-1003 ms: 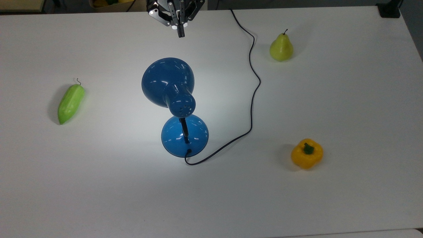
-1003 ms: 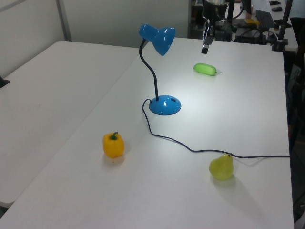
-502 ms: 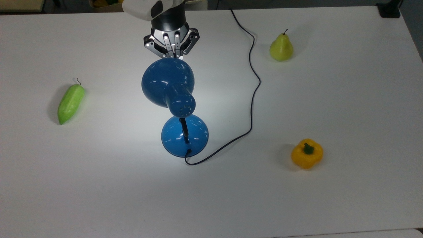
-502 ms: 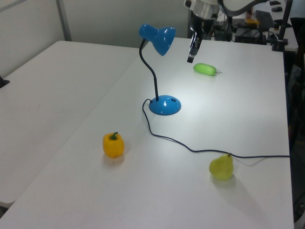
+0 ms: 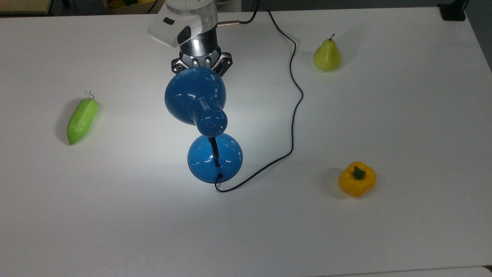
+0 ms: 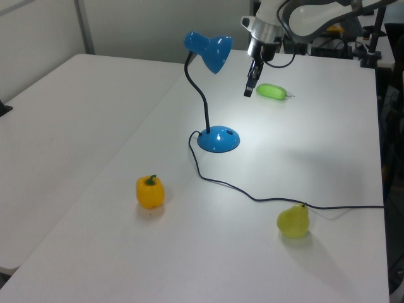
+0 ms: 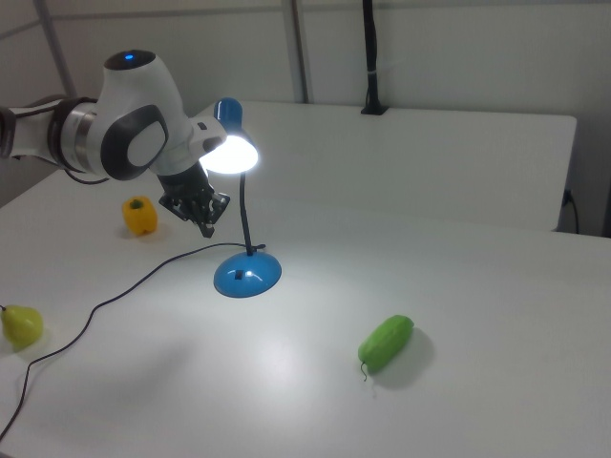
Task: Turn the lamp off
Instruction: 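Move the gripper down toward the blue lamp's round base, then lower the gripper onto the switch on the lamp base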
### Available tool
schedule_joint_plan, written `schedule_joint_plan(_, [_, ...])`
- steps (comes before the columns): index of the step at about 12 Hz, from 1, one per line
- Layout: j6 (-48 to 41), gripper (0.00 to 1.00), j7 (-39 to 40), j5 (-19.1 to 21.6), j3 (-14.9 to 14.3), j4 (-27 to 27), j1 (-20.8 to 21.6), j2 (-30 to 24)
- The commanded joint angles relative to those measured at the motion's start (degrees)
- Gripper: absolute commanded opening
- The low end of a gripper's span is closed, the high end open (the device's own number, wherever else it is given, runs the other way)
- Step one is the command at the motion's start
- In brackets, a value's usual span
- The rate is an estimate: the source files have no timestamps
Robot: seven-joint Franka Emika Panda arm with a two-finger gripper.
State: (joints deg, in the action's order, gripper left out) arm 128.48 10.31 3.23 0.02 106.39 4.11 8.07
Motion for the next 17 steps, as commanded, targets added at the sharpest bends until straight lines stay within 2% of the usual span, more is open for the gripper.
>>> schedule_joint_plan(1, [1.1, 0.0, -1.9, -0.4, -0.2, 1.0, 0.7, 1.3])
schedule_joint_plan(5, [1.2, 0.0, -5.6, -5.1, -0.2, 2.2, 1.4, 3.1])
schedule_joint_plan(8, [2.7, 0.0, -6.3, -5.3, -0.2, 2.3, 1.4, 4.0])
schedule_joint_plan(12, [14.8, 0.0, -6.3, -5.4, -0.2, 7.5, 1.3, 4.4])
schedule_joint_plan(17, [21.4, 0.0, -6.3, -5.3, -0.2, 7.6, 1.2, 6.9])
